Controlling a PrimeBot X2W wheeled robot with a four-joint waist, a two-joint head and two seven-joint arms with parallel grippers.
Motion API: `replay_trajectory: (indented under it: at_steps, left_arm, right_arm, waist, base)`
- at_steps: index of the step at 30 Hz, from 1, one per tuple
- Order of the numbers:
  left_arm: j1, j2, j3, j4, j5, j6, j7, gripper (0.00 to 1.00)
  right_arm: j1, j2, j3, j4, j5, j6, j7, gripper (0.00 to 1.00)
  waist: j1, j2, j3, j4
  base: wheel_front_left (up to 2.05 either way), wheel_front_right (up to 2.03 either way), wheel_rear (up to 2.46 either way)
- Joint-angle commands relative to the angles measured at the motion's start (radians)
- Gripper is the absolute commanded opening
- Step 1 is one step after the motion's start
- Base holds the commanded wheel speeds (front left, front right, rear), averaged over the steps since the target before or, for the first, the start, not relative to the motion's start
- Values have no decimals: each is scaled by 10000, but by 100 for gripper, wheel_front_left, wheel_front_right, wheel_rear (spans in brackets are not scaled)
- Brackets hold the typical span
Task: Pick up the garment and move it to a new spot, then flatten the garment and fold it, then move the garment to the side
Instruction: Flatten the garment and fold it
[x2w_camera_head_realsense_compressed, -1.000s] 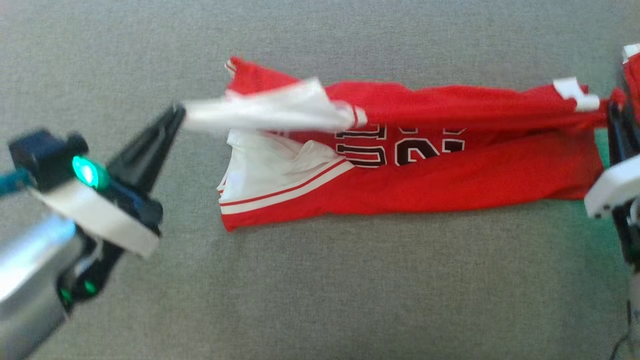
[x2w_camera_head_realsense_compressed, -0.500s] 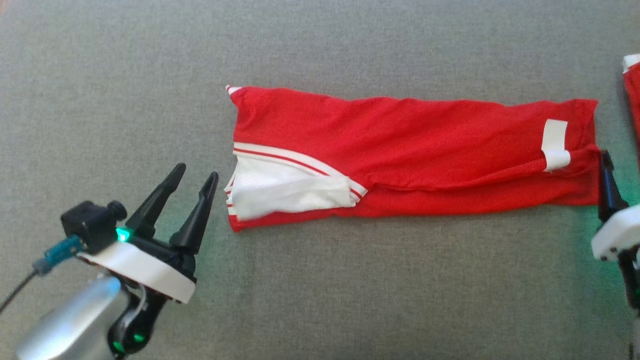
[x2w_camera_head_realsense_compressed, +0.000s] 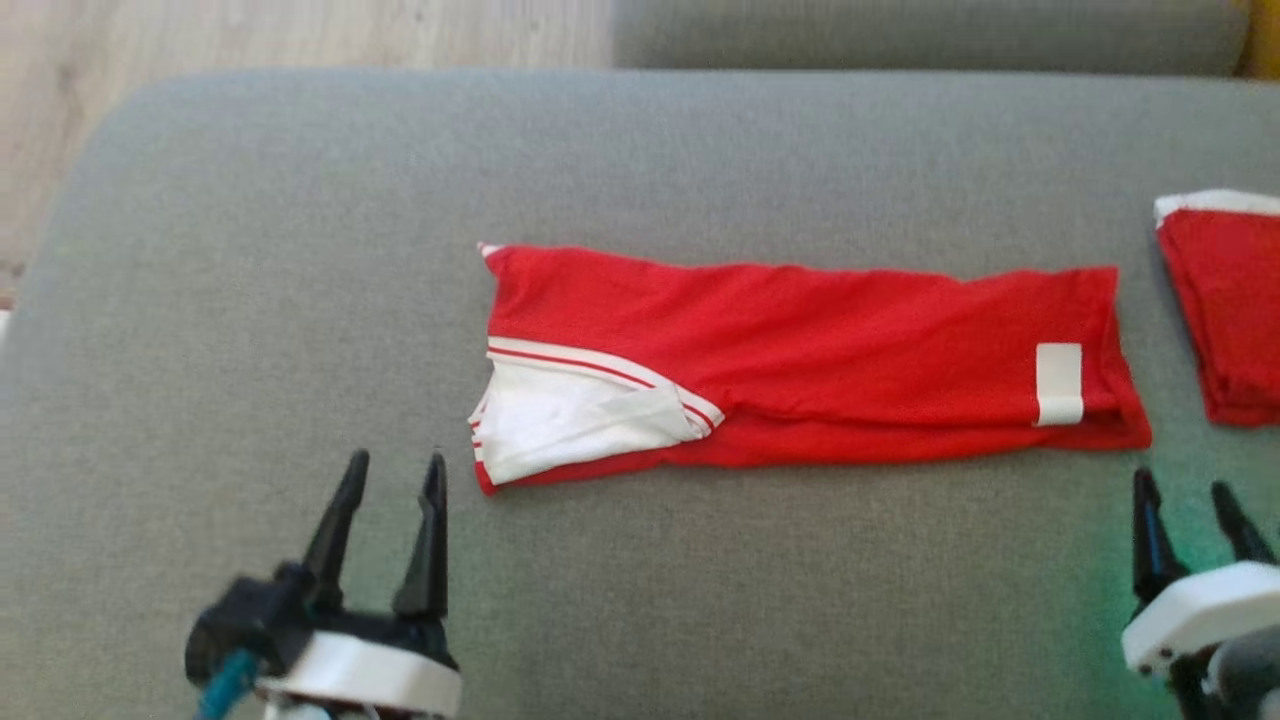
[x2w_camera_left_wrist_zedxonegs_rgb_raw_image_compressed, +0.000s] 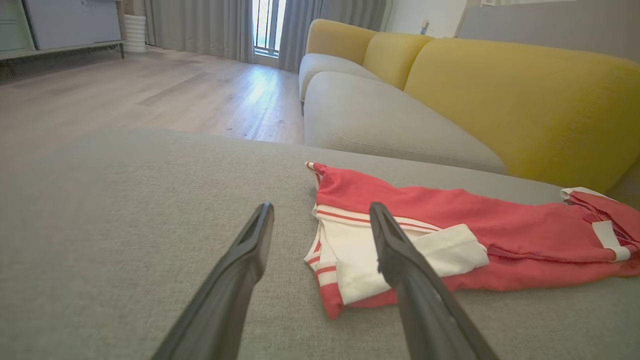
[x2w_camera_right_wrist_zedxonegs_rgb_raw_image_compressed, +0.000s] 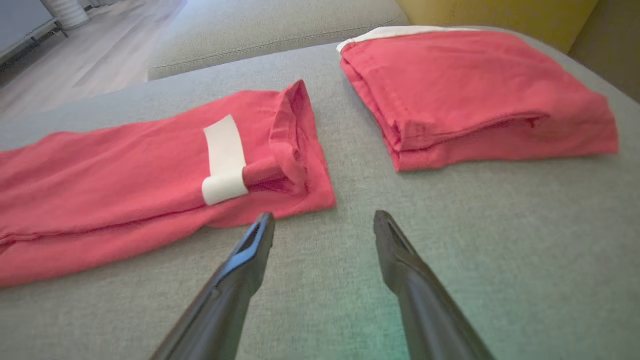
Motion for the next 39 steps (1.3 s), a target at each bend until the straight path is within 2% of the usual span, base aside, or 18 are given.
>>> replay_trajectory:
  at_steps: [1,4,8,12,18,24,29,30,31,32,33,36,39]
  left_arm:
    - [111,-183,707,-361,477,115,-95,100]
    - [982,-956,1346,-676,1417,97,-95,100]
    - [1693,-1422,1801,-1130,2215,-44,-95,100]
    - [2165,-1664,2067,-1426,2893,-215,-95,100]
    - [2312,-1924,2050,-1511,3619,-596,-95,100]
    - [2161,-2151,2170,-1374,3920,-970,-95,100]
    - [2054,-2268,2258,-1275,4084,-1182,-95,100]
    - [2027,-2297,2278,-1252,4120,-1235,-95,100]
    - [2005,-2323,2302,-1228,4157,-1282,-95,100]
    - [1991,-2347,2321,-1194,4189,-1331,-95,100]
    - [1981,-2371,2343,-1164,4224,-1371,-95,100]
    - [1958,-2420,2390,-1113,4353,-1471,-95,100]
    - [1945,-2447,2421,-1041,4477,-1557,-95,100]
  right_arm:
    - [-8,-70,219,-132,131,-9,-183,100]
    - [-84,47,224,339,323,-9,-346,100]
    - [-608,5,193,936,308,-9,-364,100]
    - [-1417,-124,-339,1720,-12,-9,-368,100]
    - [-2692,-202,-1664,3125,-1190,-9,-227,100]
    - [-3447,-142,-2525,4445,-1930,-9,130,100]
    - [-3794,-73,-2936,5117,-2105,-9,356,100]
    - [-3901,-50,-2930,5270,-2033,-9,406,95]
    - [-4003,-27,-2883,5420,-1921,-9,454,58]
    - [-4099,4,-2806,5571,-1745,-9,537,25]
    - [-4183,35,-2699,5701,-1518,-9,629,0]
    - [-4283,32,-2267,5785,-938,-9,690,0]
    - [-4165,-273,-1825,5524,-675,-9,339,0]
  waist:
    - [2,-1,-501,202]
    - [2,-1,-903,482]
    - [2,-1,-1060,853]
    - [2,-1,-1068,1229]
    - [2,-1,-853,1604]
    - [2,-1,-577,1724]
    - [2,-1,-462,1664]
    - [2,-1,-446,1640]
    - [2,-1,-441,1602]
    - [2,-1,-447,1569]
    - [2,-1,-460,1534]
    - [2,-1,-496,1440]
    - [2,-1,-542,1336]
  base:
    - [0,0,0]
    - [0,0,0]
    - [0,0,0]
    - [0,0,0]
    - [0,0,0]
    - [0,0,0]
    - [0,0,0]
    - [0,0,0]
    - [0,0,0]
    - [0,0,0]
    - [0,0,0]
    - [0,0,0]
    - [0,0,0]
